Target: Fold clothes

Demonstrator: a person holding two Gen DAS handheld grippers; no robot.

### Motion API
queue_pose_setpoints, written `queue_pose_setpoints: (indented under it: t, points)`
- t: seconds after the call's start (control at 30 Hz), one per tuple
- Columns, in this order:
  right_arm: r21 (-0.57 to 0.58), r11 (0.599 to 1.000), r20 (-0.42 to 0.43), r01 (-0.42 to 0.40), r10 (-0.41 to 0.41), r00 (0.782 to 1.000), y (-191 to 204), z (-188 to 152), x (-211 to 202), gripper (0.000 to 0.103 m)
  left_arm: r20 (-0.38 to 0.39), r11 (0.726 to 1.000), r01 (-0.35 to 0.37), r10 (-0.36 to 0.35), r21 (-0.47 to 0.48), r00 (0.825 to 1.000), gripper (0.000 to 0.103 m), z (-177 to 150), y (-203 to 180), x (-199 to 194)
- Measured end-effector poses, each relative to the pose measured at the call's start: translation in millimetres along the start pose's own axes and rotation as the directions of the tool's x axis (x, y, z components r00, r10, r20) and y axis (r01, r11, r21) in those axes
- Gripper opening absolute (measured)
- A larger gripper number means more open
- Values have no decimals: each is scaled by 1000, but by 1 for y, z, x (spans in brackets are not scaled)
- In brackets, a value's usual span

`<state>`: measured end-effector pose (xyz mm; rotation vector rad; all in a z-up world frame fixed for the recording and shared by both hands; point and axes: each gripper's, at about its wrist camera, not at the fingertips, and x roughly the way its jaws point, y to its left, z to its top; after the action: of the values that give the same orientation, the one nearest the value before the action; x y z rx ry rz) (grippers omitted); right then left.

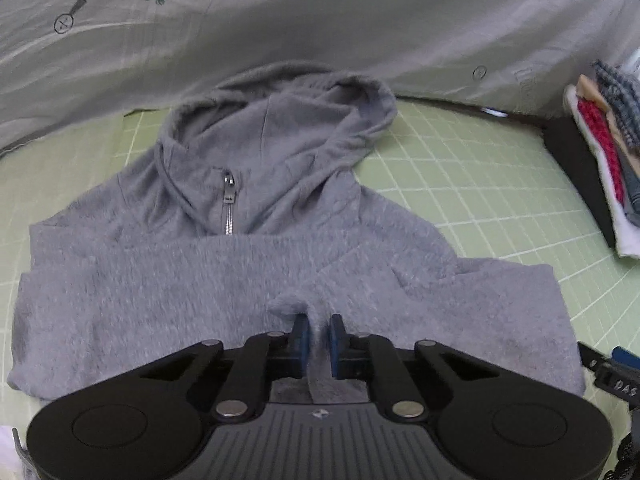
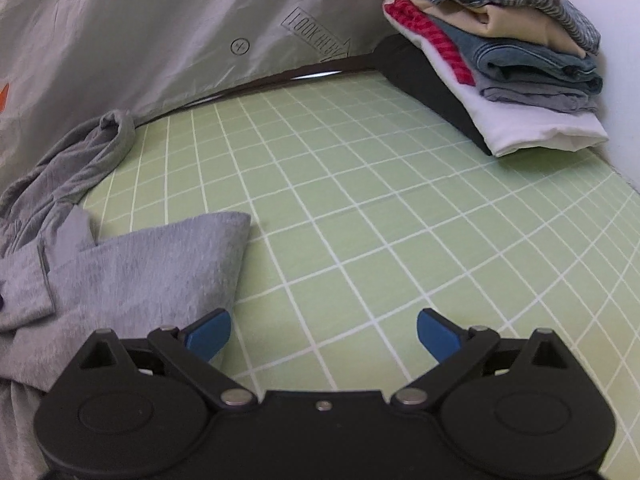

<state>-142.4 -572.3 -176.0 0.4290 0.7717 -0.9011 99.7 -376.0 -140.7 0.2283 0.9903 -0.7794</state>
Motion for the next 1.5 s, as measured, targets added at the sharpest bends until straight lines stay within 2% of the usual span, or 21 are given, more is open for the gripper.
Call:
queue_pose_setpoints:
  t: [0.23,0.37,0.47,0.53,0.63,0.67,0.7,0.77,0.87,0.93,1.0,1.03,1.13,1.23,1.27,1.33,1.4,1.47,1.5]
  points:
    - [-9,999,23,50,-50,998,2,0,-9,101,124,994,81,-72,-74,990,7,11,18,-47]
    - [-21,997,38,75,-74,997,8,0,-16,101,228,987,85,-53,-135,972,7,16,50,-85]
    - [-43,996,35,82,-80,996,15,-1,-18,101,307,978,88,-26,-192,951,7,20,78,-116]
    - [-75,994,38,81,-78,996,24,-3,-21,101,365,961,100,1,-257,931,7,20,106,-140]
    - [-123,990,41,71,-66,997,39,-4,-25,101,434,936,63,100,-345,895,7,15,149,-174]
    - [-139,988,41,67,-62,997,43,-5,-26,101,446,927,31,151,-375,882,7,11,164,-182]
    - [-157,986,41,63,-58,998,48,-5,-26,101,453,914,-3,204,-406,868,7,8,179,-189]
    - [-191,980,41,59,-52,998,56,-5,-27,101,428,866,-101,340,-489,838,7,-3,212,-194]
    - [-233,971,38,48,-40,998,69,-5,-28,101,302,742,-265,532,-616,791,15,-22,257,-186]
    - [-259,965,36,39,-30,999,76,-4,-28,101,214,676,-330,589,-659,779,24,-34,274,-178]
    - [-274,961,32,25,-17,999,83,0,-28,101,199,663,-299,567,-687,800,29,-47,280,-172]
    - [-276,961,29,13,-5,1000,86,3,-28,101,203,674,-275,540,-685,817,35,-52,278,-168]
    - [-272,961,10,-55,60,998,99,15,-24,101,180,739,-268,465,-618,867,41,-58,260,-142]
    - [-236,960,-21,-151,151,988,113,29,-17,99,130,789,-285,415,-544,900,45,-63,243,-115]
    - [-212,958,-34,-193,190,981,118,35,-13,95,112,803,-290,401,-521,909,46,-64,238,-106]
    - [-171,947,-65,-271,264,962,128,44,-4,86,76,803,-305,396,-512,915,46,-70,237,-92]
    - [-138,924,-104,-356,344,933,139,51,6,74,46,796,-312,391,-519,919,46,-79,237,-84]
    - [-98,886,-152,-453,437,887,149,56,19,46,28,790,-317,388,-525,921,46,-84,239,-77]
    - [-77,869,-174,-489,471,865,154,58,26,46,29,792,-317,388,-522,921,46,-84,240,-77]
